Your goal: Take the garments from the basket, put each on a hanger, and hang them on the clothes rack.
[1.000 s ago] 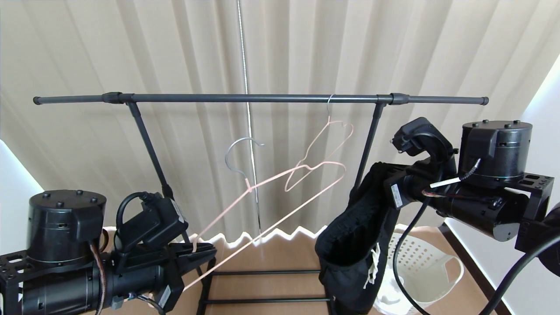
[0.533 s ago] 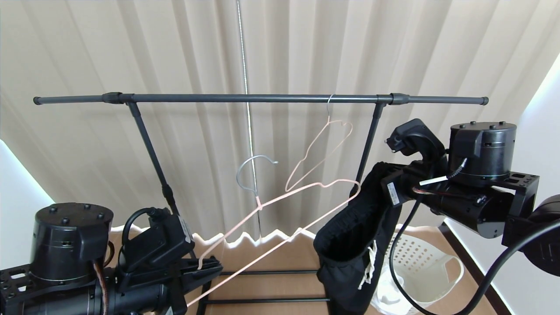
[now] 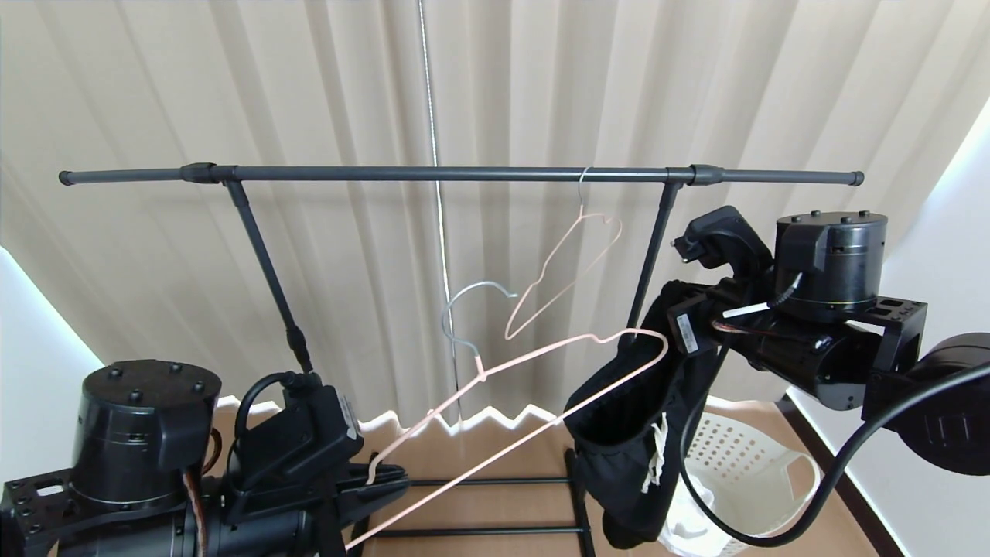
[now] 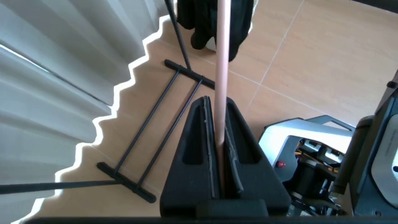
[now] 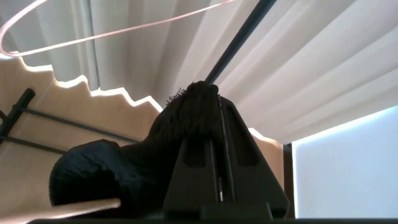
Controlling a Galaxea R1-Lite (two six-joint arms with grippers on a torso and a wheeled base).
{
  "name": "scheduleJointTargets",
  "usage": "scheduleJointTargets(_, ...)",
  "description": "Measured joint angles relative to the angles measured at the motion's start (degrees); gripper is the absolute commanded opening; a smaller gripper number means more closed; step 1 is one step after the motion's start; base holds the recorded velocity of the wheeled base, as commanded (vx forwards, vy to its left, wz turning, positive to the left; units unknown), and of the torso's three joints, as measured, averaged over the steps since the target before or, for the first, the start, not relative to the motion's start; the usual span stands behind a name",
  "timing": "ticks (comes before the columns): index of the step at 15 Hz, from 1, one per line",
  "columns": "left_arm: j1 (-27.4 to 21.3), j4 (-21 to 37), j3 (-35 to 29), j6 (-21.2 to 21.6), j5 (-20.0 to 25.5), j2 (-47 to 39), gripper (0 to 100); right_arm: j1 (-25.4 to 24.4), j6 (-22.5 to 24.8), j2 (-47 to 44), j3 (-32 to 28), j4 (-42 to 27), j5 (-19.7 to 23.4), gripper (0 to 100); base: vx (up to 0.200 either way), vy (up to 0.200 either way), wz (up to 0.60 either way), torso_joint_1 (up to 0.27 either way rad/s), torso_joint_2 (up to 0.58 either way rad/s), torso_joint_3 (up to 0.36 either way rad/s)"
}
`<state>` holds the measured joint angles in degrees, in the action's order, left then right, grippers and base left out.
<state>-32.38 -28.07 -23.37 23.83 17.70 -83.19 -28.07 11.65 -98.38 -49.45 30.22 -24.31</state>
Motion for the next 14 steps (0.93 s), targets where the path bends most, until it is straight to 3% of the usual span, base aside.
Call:
scheduleJointTargets(6, -0.55, -0.15, -4.24, -1.45, -1.15, -5.12, 0, -1.11, -0.06, -0.1, 0.11, -0.01, -0.4, 0, 0.0, 0.0, 0.0, 0.0, 0.0, 0.0)
scheduleJointTargets(9, -1.93, -2.77, -5.99, -4.49, -4.32, -7.66, 0, -2.29, -0.09, -0.1, 0.24, -0.01, -1.04, 0, 0.0, 0.0, 0.0, 0.0, 0.0, 0.0)
scheduleJointTargets(14, -3.82, -6.52, -6.95, -5.85, -6.64, -11.22, 0, -4.75, -0.57, -0.07, 0.41, -0.06, -3.11, 0, 0.0, 0.0, 0.0, 0.0, 0.0, 0.0)
